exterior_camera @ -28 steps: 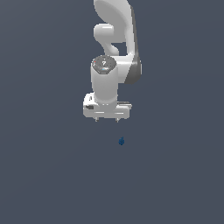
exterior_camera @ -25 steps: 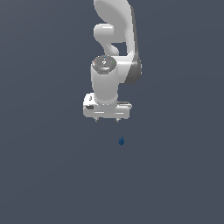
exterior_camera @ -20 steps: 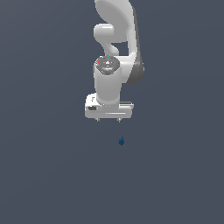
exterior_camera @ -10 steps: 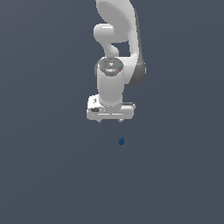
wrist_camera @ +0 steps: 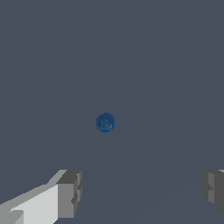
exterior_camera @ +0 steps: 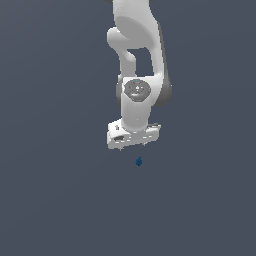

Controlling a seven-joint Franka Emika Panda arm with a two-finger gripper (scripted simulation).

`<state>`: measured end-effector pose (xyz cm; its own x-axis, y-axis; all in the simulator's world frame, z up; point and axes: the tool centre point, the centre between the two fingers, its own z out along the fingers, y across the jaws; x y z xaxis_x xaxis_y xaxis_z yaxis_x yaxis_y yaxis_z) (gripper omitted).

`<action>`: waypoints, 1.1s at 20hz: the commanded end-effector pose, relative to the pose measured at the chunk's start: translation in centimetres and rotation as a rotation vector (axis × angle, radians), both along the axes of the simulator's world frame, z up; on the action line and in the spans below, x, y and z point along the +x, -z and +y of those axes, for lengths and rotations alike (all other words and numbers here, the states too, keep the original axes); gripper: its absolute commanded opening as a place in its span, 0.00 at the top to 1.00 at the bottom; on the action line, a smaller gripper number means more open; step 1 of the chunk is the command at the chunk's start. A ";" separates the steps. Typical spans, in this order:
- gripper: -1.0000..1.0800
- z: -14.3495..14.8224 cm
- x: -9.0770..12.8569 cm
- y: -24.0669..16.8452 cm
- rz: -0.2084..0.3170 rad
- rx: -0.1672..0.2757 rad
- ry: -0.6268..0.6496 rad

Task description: Pick up the object and move it to a goal position.

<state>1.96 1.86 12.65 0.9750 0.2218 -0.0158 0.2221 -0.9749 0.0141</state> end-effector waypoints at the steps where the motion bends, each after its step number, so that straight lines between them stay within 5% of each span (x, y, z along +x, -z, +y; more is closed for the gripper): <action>1: 0.04 1.0 0.7 1.1 -0.003 0.005 -0.064; 10: 0.04 3.2 1.9 3.3 -0.010 0.017 -0.194; 22: 0.04 3.3 1.9 5.9 -0.010 0.018 -0.200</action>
